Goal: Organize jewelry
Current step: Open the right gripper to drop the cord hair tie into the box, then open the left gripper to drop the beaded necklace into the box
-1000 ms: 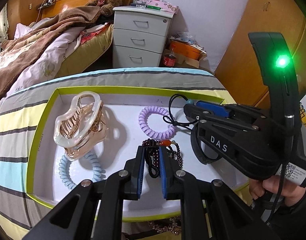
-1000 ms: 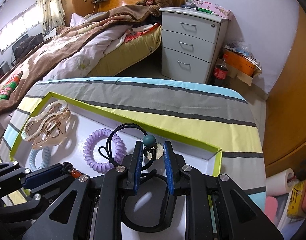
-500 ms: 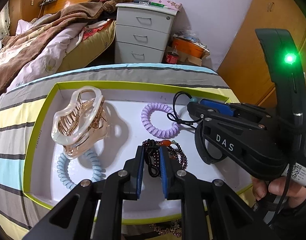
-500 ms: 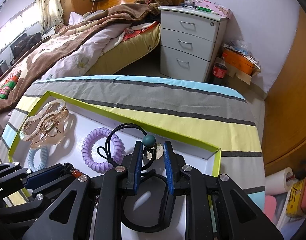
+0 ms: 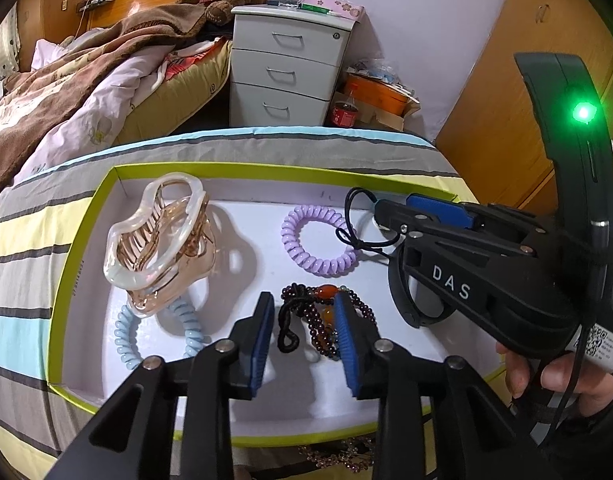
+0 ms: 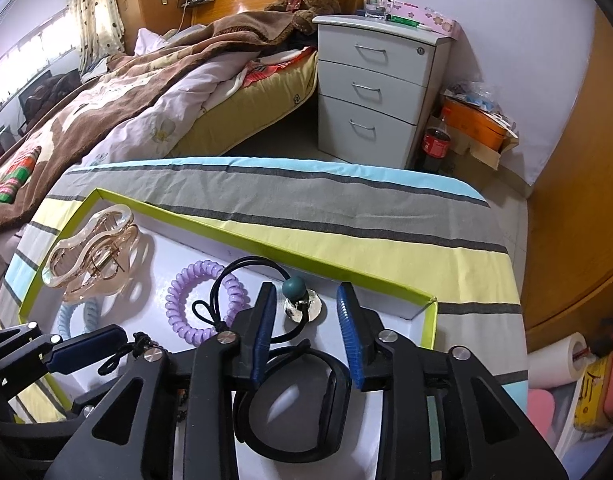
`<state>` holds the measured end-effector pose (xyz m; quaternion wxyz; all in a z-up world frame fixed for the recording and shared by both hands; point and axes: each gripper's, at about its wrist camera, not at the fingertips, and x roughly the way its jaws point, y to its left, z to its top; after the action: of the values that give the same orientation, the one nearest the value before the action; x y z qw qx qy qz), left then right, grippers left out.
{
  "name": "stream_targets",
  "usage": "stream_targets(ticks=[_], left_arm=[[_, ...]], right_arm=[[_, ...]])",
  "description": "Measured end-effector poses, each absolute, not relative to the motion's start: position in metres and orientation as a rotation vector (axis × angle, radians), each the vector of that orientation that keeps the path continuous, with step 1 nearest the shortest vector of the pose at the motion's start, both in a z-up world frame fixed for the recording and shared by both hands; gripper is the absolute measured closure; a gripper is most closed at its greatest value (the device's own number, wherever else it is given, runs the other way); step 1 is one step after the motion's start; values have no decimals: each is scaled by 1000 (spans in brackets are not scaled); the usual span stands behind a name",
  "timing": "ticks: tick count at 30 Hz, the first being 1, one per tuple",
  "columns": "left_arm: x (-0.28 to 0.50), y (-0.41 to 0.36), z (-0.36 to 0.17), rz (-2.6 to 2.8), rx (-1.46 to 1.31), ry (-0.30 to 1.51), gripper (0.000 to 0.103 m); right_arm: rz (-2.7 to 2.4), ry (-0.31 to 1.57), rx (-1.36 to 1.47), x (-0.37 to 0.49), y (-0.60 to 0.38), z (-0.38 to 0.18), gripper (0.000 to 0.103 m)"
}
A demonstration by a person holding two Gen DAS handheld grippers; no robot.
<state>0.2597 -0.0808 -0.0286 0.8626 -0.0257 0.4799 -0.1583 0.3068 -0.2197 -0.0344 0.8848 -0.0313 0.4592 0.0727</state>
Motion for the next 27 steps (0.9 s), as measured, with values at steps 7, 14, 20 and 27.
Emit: stream_targets(ticks=[7,14,20,27], left_arm=[[257,-80,-27,-327,-54,1005,61],[251,-78,-21,-331,-62,994,56],[238,-77,-8,-341,-46,965,51],[219,-68,6,-340,-49,933,50]], right_arm=[[153,945,-59,304,-219,-31,68],[152,919,-42,293,-221,-19,61],[149,885,-25,275,-222,-7,61],[145,843,7,249,-227,7,60]])
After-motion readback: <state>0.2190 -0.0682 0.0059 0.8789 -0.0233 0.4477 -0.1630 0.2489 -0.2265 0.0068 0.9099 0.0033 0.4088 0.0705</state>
